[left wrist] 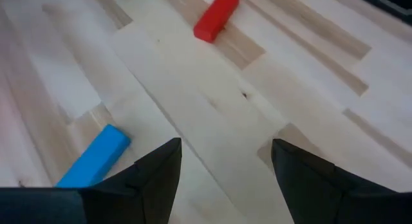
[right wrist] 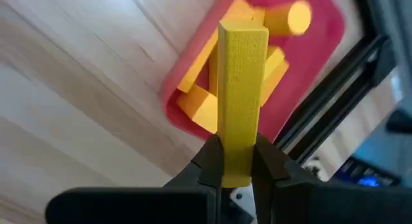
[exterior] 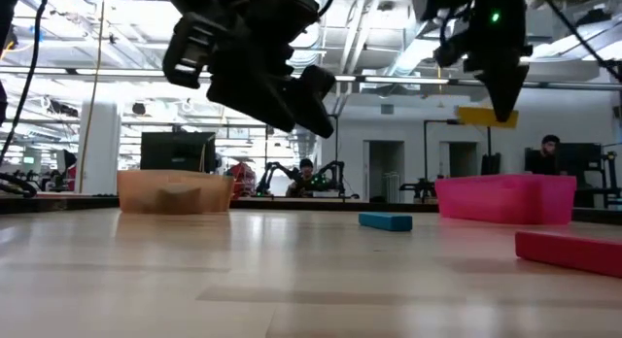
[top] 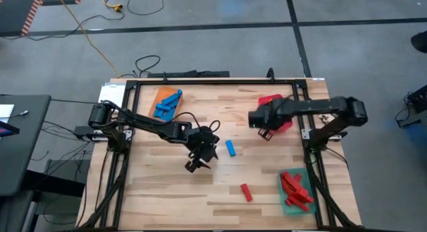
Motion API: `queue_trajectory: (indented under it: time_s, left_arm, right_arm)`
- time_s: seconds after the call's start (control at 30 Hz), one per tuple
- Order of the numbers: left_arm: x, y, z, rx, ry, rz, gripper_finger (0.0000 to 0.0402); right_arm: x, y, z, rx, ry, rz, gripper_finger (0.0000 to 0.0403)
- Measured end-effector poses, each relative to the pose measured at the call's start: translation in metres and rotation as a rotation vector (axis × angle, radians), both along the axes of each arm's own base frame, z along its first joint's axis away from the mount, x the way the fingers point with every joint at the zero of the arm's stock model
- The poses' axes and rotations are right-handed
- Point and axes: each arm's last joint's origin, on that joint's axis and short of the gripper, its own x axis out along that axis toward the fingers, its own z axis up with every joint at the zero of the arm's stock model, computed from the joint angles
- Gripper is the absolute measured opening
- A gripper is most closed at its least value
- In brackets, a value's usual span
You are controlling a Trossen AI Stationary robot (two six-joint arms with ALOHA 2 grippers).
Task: Sort blocks
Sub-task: Put the yellow rectangle block into the red bin
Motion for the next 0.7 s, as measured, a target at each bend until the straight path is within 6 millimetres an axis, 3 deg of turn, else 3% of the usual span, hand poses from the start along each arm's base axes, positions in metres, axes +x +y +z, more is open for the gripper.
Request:
queue_trajectory:
  time_s: [0.13, 0.27, 0.7]
  left_arm:
    - [0.000, 0.002, 0.000, 0.062, -0.035, -0.053, 0.0235]
    - [0.006, 0.017, 0.005, 0.073, -0.109, -0.013, 0.0235]
    - [0.011, 0.057, 0.013, 0.041, -0.205, 0.069, 0.0235]
  right_arm:
    - [-0.004, -0.022, -0.009, 0.107, 0.008, -0.065, 0.0056]
    - [-0.007, -0.038, -0.013, 0.173, -0.009, -0.123, 0.0056]
    - [-0.012, -0.064, -0.014, 0.233, -0.056, -0.205, 0.0056]
